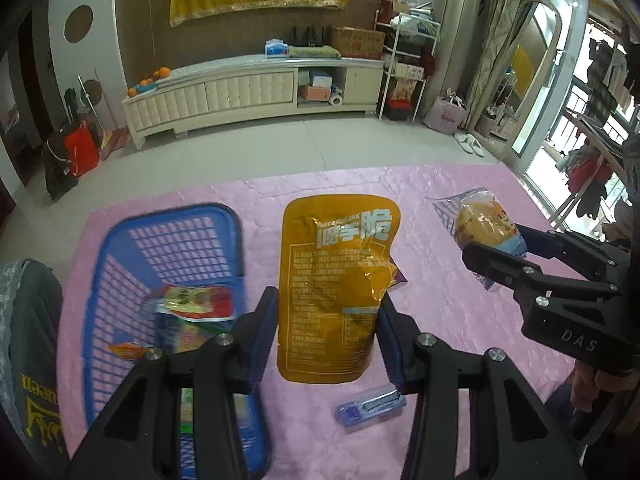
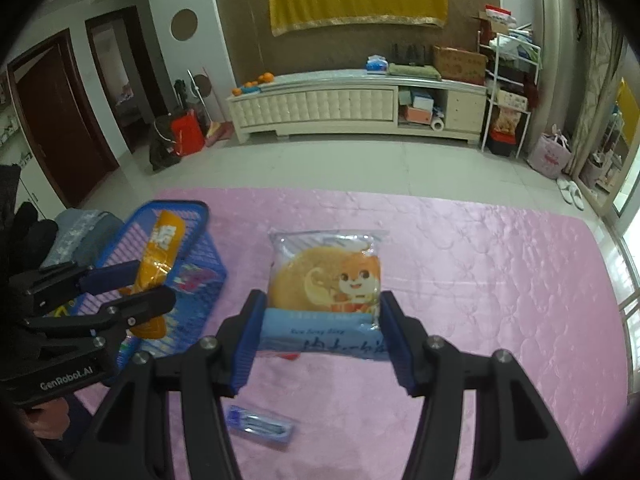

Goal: Organize snacks
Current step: 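Carry the yellow pouch and bread packet over the basket with both grippers, then open the left gripper over the basket while the right releases the bread packet, then withdraw both grippers above the bed beside the basket, then lower the left gripper onto the blue-labelled bread packet and close it, then carry the bread packet into the basket and open the left gripper while the right grasps the red packet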

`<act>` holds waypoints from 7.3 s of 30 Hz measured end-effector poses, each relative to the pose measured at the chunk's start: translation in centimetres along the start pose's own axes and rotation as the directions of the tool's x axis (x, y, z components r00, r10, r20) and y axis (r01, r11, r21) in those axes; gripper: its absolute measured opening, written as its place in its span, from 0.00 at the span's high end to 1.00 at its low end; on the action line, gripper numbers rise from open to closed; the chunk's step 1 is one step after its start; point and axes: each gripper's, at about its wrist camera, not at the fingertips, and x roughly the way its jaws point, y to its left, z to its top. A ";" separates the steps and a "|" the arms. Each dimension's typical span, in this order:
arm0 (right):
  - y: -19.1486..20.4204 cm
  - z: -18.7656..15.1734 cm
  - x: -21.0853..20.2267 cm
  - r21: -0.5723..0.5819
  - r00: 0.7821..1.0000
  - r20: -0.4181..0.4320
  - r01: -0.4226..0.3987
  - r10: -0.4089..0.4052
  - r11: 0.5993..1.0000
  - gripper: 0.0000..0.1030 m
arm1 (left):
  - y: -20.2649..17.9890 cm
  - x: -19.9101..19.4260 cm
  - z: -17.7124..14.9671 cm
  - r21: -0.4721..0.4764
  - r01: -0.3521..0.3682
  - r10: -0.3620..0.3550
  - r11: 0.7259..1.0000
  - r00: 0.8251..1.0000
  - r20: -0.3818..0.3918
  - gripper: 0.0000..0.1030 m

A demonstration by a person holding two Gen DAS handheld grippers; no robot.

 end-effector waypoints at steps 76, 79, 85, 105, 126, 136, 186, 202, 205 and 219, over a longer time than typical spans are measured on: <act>10.2 -0.1 3.1 -0.152 0.986 -0.159 -0.070 0.045 0.986 0.28 | 9.0 -3.9 -5.2 -0.049 -0.027 0.025 0.998 0.999 -0.044 0.24; 8.5 -0.6 2.0 -0.153 0.988 -0.154 -0.040 0.016 0.987 0.23 | 6.4 -4.1 -4.9 -0.011 0.002 -0.003 1.000 0.999 -0.032 0.24; 4.6 -2.0 0.1 -0.123 0.989 -0.143 0.011 -0.029 0.992 0.19 | 1.7 -3.5 -5.0 0.029 0.062 -0.061 0.998 0.997 -0.043 0.24; -8.3 -8.8 0.2 0.059 0.973 -0.193 0.139 -0.125 0.989 0.04 | -9.1 4.5 -7.8 0.016 0.090 -0.085 0.996 0.975 -0.206 0.23; -15.5 -15.3 4.5 0.184 0.963 -0.216 0.203 -0.162 0.962 0.04 | -14.6 15.1 -9.8 0.015 0.013 -0.007 1.000 0.932 -0.362 0.23; -16.3 -15.2 4.8 0.208 0.967 -0.227 0.167 -0.119 0.964 0.04 | -15.8 18.2 -10.4 0.053 -0.003 0.023 0.999 0.919 -0.392 0.24; 3.6 -5.0 18.5 0.085 0.912 -0.410 0.021 0.016 0.996 0.04 | 14.4 1.0 -4.3 -0.214 -0.107 0.090 0.971 0.992 -0.087 0.46; 5.2 -4.7 21.1 -0.093 0.911 -0.404 0.045 -0.079 0.995 0.37 | 13.1 4.0 -5.0 -0.137 -0.043 0.024 0.990 0.990 -0.137 0.45; 5.1 -4.8 20.8 -0.119 0.910 -0.404 0.043 -0.088 0.992 0.42 | 12.7 4.7 -5.1 -0.134 -0.035 0.014 0.990 0.988 -0.154 0.45; 6.3 -6.9 17.6 -0.137 0.937 -0.347 -0.017 -0.032 0.990 0.73 | 13.0 3.6 -5.9 -0.184 -0.042 0.011 0.982 0.986 -0.167 0.40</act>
